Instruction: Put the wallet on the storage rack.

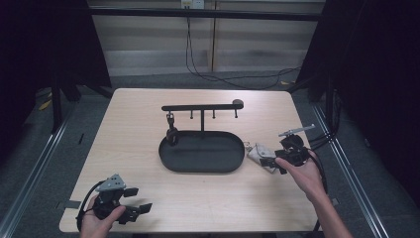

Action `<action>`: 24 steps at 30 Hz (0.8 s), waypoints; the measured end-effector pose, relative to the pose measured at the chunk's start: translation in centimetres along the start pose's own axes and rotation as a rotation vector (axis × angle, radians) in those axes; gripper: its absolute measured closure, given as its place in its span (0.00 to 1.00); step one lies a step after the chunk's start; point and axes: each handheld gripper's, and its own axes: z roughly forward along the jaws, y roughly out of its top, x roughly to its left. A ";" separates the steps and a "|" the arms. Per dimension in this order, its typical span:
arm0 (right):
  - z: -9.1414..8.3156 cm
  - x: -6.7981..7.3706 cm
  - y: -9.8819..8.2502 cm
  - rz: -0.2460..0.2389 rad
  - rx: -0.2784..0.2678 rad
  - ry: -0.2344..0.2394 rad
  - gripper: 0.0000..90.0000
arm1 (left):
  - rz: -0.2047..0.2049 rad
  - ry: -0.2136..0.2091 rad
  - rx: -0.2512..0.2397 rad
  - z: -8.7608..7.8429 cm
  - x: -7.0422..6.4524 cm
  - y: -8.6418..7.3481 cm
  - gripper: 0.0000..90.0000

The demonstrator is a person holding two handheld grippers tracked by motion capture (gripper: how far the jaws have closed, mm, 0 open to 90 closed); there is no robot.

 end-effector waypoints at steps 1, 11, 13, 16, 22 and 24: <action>0.1 -0.1 0.2 0.000 0.013 0.000 0.25 | 0.000 0.000 0.000 0.0 0.0 0.0 0.22; 0.4 -0.5 2.3 -0.045 0.075 -0.035 0.27 | 0.002 0.005 0.001 0.0 0.2 0.0 0.22; 0.9 -0.7 2.9 -0.043 0.106 -0.035 0.27 | 0.001 0.002 0.002 0.0 0.2 0.0 0.22; 1.4 -0.8 3.2 -0.058 0.139 -0.041 0.28 | -0.008 -0.007 -0.002 -0.1 0.3 0.0 0.22; 2.2 -1.1 3.9 -0.085 0.189 -0.058 0.28 | -0.014 0.001 -0.011 -0.3 0.5 -0.1 0.22; 2.0 -1.2 4.2 -0.091 0.191 -0.056 0.28 | -0.011 0.000 -0.012 -0.3 0.4 -0.1 0.22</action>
